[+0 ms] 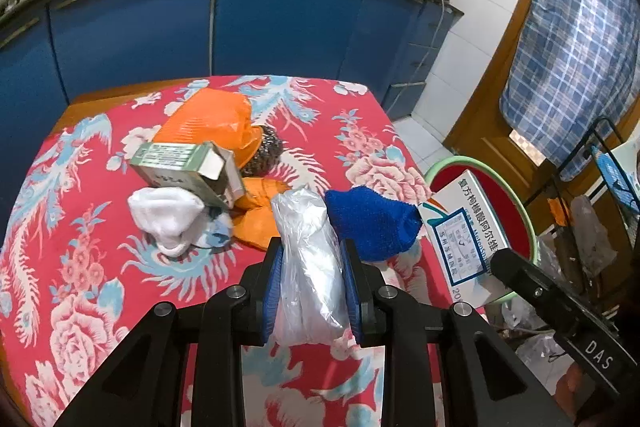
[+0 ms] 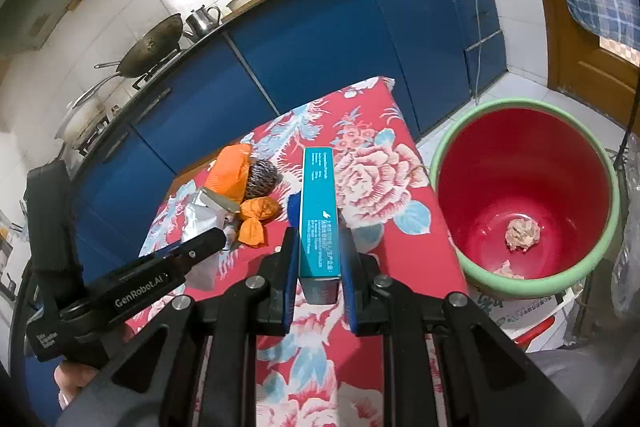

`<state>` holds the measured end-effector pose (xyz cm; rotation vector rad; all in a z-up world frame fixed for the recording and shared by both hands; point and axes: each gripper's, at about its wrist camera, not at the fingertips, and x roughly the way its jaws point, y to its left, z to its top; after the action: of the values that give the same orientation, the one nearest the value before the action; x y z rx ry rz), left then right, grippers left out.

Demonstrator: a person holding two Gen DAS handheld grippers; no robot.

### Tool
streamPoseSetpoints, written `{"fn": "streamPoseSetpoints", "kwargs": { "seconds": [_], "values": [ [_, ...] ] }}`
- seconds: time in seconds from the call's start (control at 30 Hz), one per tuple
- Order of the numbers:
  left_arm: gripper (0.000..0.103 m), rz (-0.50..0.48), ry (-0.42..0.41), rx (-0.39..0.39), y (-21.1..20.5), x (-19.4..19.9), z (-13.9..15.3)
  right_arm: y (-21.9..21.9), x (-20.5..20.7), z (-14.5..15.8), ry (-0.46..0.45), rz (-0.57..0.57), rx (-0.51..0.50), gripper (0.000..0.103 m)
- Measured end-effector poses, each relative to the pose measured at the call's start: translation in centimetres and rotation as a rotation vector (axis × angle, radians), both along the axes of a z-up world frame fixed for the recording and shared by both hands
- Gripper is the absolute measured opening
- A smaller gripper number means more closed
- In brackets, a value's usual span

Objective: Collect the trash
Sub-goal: 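Carry the plastic bag and teal box over the red bucket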

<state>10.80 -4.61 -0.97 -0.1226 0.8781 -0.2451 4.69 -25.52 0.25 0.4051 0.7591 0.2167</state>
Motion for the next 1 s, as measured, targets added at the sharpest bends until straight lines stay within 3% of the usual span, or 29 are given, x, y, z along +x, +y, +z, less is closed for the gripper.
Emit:
{"fn": "streamPoseSetpoints", "kwargs": {
  "seconds": [0.53,0.8,1.0],
  "values": [
    [0.029,-0.085,0.012,0.042,-5.0,3.1,-2.0,-2.6,0.2,-3.3,0.084,-0.05,-0.023,0.022],
    [0.029,-0.088,0.06,0.113,-7.1,4.7,-4.5,-3.2,-0.1,-3.7,0.085,-0.051,-0.017,0.022],
    [0.029,-0.074,0.07,0.108,-6.5,4.6,-4.7,-4.2,-0.6,-3.1,0.059,-0.083,-0.015,0.022]
  ]
}}
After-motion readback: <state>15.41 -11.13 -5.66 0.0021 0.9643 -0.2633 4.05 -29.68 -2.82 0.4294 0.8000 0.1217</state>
